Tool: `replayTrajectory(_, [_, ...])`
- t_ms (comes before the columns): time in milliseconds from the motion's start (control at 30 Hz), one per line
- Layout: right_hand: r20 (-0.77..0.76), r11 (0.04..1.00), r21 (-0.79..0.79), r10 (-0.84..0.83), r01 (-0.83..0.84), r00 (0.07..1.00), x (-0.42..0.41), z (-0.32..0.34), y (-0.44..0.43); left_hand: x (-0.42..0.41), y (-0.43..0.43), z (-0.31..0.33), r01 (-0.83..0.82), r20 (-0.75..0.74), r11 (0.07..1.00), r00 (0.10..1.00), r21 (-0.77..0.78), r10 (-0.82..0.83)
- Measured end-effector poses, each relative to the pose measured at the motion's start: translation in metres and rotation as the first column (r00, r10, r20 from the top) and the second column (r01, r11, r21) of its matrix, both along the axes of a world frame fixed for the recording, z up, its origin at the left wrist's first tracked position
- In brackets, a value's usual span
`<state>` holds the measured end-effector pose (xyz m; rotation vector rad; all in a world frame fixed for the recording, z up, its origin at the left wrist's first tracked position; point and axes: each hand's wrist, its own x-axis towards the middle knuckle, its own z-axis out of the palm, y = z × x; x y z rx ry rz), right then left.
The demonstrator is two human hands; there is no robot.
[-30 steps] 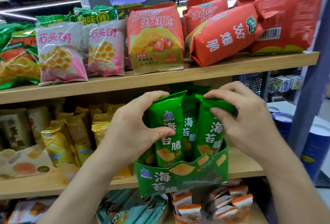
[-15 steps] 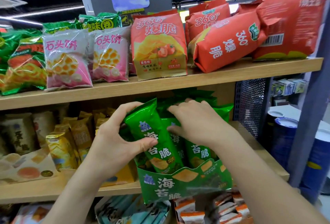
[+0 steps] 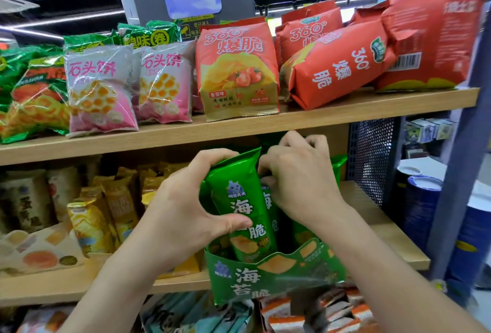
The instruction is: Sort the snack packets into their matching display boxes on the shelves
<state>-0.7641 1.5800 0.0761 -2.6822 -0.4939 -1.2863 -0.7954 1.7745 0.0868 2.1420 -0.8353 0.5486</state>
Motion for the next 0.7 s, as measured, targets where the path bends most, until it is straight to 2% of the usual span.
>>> replayTrajectory(100, [0.185,0.994,0.046,0.084,-0.094,0.979,-0.004,0.005,0.000,0.007,-0.002,0.000,-0.112,0.050,0.984,0.993,0.137,0.106])
replayTrajectory(167, [0.225,0.986,0.081,0.126,-0.147,0.966,-0.002,0.006,-0.004,0.015,-0.005,-0.004,-0.226,0.203,0.936,0.963,0.268,0.174])
replayTrajectory(200, [0.207,0.980,0.093,0.157,-0.179,0.966,0.000,0.004,-0.006,0.019,-0.007,-0.008,-0.261,0.261,0.915,0.948,0.306,0.183])
replayTrajectory(267, [0.115,0.972,0.079,0.213,-0.222,0.970,0.005,-0.002,-0.009,0.024,-0.010,-0.015,-0.306,0.286,0.886,0.935,0.348,0.210])
replayTrajectory(400, [-0.039,0.988,0.030,0.154,-0.153,0.987,0.004,-0.011,-0.012,0.027,-0.008,-0.026,-0.401,0.379,0.832,0.890,0.383,0.255])
replayTrajectory(500, [-0.149,0.983,-0.030,0.174,-0.180,0.974,-0.008,0.000,-0.011,0.024,-0.009,-0.022,-0.428,0.494,0.784,0.850,0.449,0.182])
replayTrajectory(567, [-0.259,0.980,-0.041,0.180,-0.197,0.949,-0.013,0.009,-0.011,0.022,-0.010,-0.017,-0.448,0.511,0.724,0.846,0.525,0.152])
replayTrajectory(700, [-0.355,0.977,-0.187,0.034,-0.107,0.934,-0.009,0.008,-0.007,0.023,-0.017,-0.012,-0.489,0.495,0.638,0.848,0.595,0.188])
